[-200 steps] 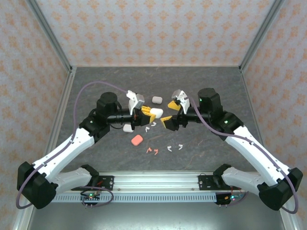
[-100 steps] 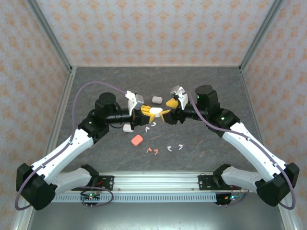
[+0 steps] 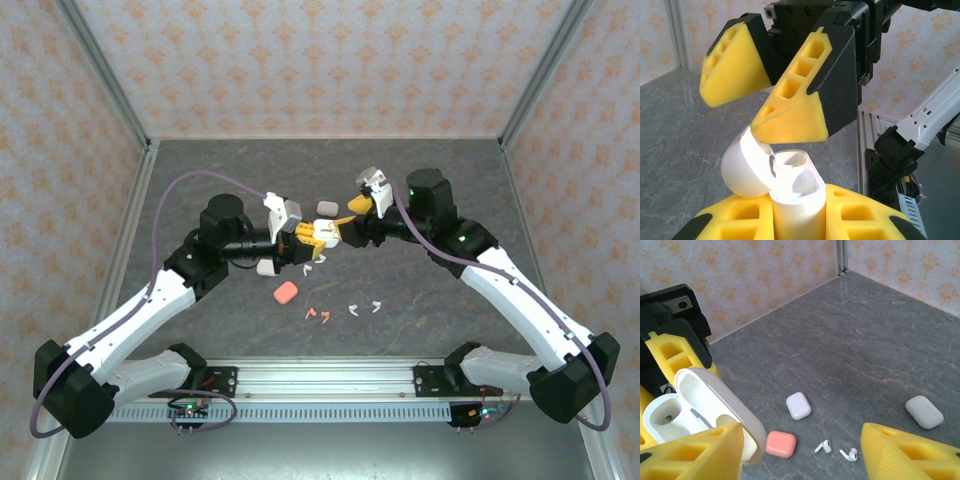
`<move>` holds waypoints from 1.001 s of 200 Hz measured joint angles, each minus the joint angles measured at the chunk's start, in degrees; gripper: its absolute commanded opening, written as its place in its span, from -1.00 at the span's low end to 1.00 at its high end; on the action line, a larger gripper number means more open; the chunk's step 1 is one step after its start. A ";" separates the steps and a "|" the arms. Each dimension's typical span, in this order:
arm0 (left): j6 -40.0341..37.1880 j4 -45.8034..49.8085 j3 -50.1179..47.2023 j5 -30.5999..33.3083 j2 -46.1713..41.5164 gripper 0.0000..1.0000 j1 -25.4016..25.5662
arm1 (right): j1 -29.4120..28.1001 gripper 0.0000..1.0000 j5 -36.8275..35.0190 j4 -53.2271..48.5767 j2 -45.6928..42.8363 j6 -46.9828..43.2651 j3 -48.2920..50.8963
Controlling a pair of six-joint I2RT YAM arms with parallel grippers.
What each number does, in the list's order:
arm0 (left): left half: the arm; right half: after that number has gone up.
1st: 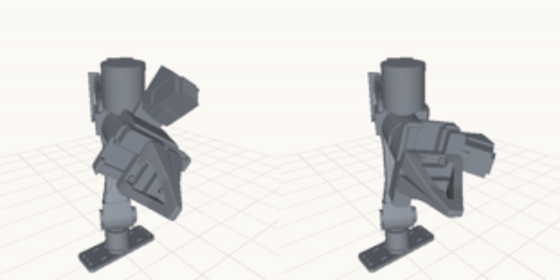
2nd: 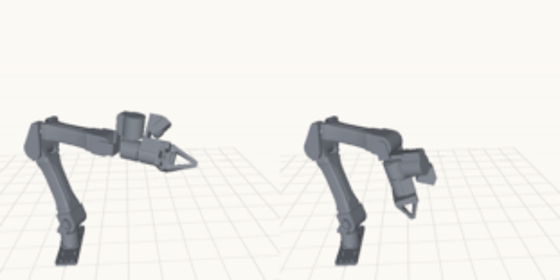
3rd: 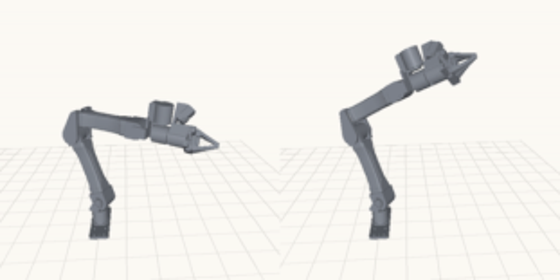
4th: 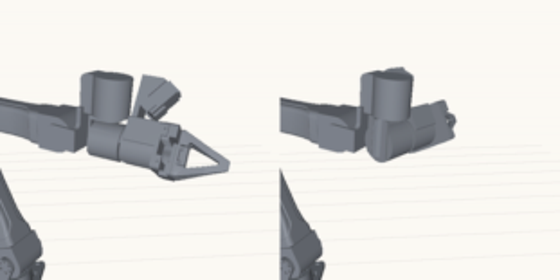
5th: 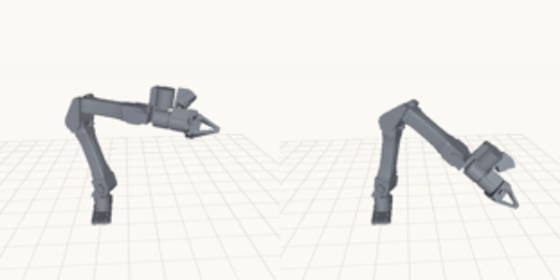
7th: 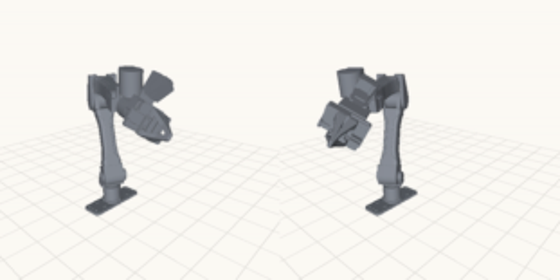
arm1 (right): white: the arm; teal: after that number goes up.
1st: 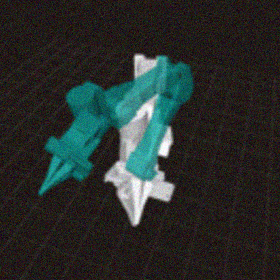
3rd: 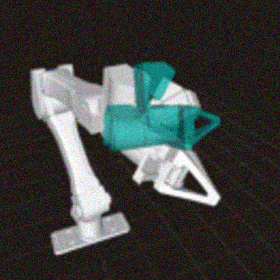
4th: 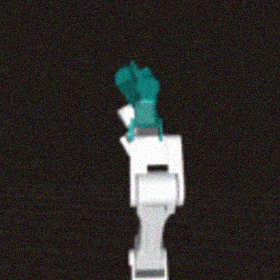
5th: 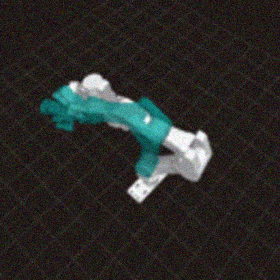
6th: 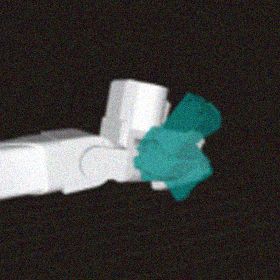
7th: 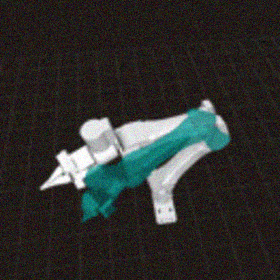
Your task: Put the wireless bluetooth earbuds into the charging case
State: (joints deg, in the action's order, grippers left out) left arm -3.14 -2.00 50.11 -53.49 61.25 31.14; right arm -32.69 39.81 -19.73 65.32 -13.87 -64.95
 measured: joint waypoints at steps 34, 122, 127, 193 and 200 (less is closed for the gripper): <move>-0.11 0.00 -0.17 0.81 -0.09 -1.00 0.00 | 0.07 0.25 -0.31 -0.68 -0.72 0.44 -0.48; -0.39 -0.11 -5.18 6.71 -5.14 -1.00 0.02 | 0.11 0.10 -17.29 -2.23 -10.88 12.76 13.57; -0.39 -0.13 -5.42 7.08 -5.44 -1.00 0.02 | 0.11 0.08 -17.79 -2.84 -10.43 13.99 14.36; -0.35 -0.52 -7.21 9.01 -6.80 -1.00 0.00 | -6.19 0.00 -20.13 -8.15 1.53 25.53 19.17; -0.35 -0.57 -7.21 9.01 -6.80 -1.00 0.02 | -7.15 -0.02 -20.11 -8.50 3.37 26.08 19.10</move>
State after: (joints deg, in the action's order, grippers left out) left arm -3.49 -2.57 42.89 -44.49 54.46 31.16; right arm -39.83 19.70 -28.23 68.69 12.21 -45.84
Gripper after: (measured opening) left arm 0.200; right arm 0.501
